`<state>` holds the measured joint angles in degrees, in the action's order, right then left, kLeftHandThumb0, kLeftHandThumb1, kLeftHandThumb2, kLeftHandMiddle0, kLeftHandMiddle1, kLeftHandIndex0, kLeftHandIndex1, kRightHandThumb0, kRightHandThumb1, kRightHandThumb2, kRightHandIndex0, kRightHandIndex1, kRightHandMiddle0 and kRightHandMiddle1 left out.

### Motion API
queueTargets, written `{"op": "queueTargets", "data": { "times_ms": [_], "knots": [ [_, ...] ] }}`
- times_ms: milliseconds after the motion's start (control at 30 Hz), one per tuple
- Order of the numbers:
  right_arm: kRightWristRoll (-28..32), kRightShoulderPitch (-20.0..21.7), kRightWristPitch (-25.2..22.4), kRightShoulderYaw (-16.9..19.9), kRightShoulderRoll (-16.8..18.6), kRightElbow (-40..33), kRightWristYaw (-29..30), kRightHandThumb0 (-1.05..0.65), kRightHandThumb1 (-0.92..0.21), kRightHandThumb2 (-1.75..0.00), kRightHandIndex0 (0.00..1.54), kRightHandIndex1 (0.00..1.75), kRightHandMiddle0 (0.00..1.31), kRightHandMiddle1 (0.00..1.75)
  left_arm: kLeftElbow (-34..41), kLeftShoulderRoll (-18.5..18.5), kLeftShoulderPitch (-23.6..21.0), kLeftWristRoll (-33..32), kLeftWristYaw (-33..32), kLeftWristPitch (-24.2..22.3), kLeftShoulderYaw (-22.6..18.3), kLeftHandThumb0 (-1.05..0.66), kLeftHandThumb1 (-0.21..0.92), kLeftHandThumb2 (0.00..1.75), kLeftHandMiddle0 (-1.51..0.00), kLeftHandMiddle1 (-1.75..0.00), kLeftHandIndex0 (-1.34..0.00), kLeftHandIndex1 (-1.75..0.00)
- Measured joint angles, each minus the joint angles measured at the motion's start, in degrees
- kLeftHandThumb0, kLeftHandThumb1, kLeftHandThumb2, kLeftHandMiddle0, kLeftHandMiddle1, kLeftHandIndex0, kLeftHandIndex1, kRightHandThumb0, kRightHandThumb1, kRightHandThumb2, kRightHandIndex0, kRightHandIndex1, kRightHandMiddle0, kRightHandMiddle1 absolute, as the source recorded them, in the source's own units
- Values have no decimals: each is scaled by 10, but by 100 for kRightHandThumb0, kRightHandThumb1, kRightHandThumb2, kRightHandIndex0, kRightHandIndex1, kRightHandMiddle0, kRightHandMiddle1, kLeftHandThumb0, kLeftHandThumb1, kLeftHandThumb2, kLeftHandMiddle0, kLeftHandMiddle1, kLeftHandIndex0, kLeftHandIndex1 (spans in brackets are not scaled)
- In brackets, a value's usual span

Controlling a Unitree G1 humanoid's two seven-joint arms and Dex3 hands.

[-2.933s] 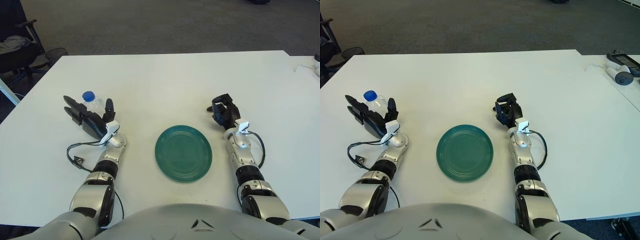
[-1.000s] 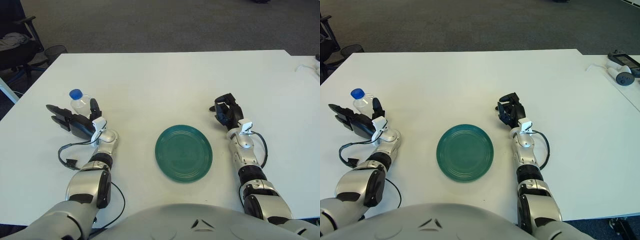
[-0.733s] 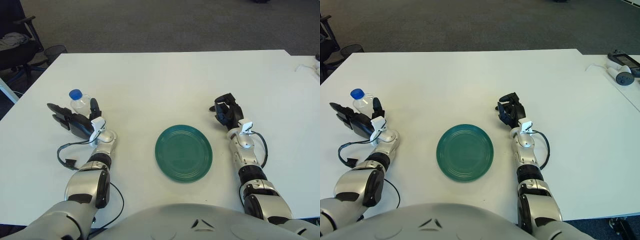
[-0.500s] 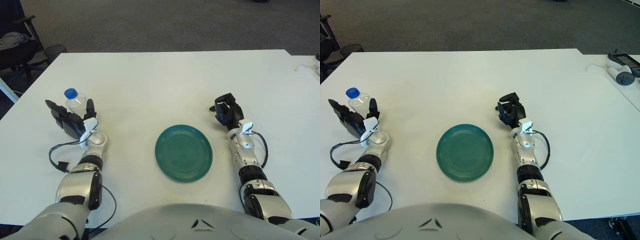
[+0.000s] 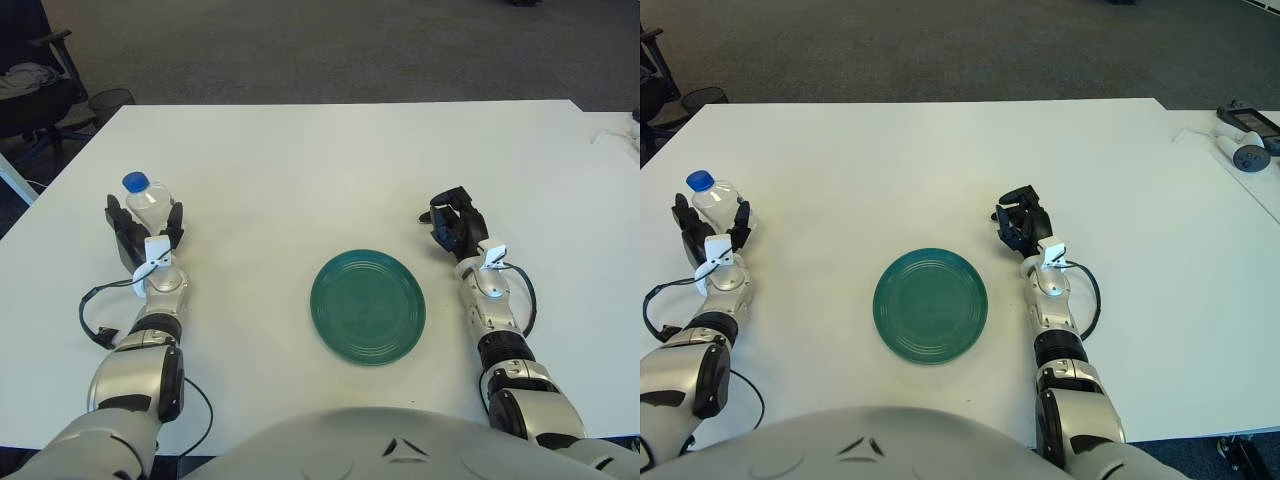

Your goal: Put the bottle into the plate.

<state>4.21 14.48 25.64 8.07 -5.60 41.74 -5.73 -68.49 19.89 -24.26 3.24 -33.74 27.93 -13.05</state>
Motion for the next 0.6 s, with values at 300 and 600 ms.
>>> {"op": "queueTargets", "data": {
  "times_ms": [300,600],
  "knots": [
    [0,0,0,1,-1,0,-3,-1,-87,-53,31,148,21,175,3,6,-5,-12,10,-7,-13,-105,92,29,-6,-56,0,-46],
    [1,0,0,1,-1,0,-6,-1,-86,-54,30,147,22,175,3,7,-16,-21,7,-11,-25,-105,92,28,-2,-65,0,-52]
  ]
}}
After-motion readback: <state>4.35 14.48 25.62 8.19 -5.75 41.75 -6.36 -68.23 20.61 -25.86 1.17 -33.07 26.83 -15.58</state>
